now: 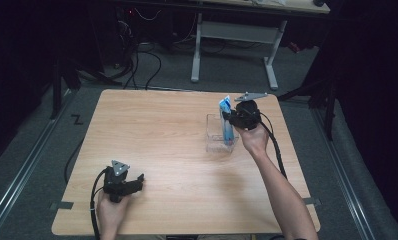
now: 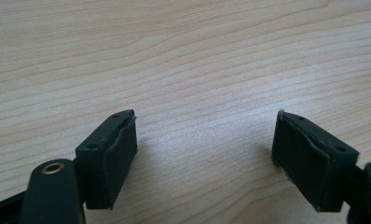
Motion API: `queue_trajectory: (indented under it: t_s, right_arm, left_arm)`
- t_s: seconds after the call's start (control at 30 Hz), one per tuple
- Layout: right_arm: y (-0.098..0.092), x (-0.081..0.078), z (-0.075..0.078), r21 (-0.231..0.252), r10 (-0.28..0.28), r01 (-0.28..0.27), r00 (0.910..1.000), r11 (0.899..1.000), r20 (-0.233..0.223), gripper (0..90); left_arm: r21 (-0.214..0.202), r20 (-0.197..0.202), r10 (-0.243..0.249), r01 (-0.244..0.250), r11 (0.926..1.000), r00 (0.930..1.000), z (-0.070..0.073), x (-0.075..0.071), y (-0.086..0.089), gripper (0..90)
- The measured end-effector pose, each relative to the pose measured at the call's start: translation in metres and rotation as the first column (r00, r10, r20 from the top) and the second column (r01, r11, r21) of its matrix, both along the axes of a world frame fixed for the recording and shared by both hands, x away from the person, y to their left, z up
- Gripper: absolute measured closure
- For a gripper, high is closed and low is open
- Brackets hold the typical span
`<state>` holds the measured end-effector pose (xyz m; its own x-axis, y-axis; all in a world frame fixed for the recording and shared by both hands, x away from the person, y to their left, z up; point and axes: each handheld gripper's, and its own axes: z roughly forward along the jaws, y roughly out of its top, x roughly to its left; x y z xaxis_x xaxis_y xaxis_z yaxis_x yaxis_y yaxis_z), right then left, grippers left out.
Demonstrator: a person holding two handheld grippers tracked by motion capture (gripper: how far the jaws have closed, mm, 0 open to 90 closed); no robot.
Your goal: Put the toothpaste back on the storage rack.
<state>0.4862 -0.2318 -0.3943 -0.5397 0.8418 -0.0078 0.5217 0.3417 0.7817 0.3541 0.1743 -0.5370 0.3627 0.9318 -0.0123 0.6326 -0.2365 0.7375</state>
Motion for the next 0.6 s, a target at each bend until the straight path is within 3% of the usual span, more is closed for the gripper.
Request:
queue_trajectory:
  t_s: [0.6]
  right_arm:
    - [0.011,0.000,-0.010,-0.037,0.034,-0.035,0.9993,0.999,-0.015,74.6]
  left_arm:
    - [-0.001,0.000,0.000,0.000,1.0000,1.0000,0.000,0.000,0.000,22.4]
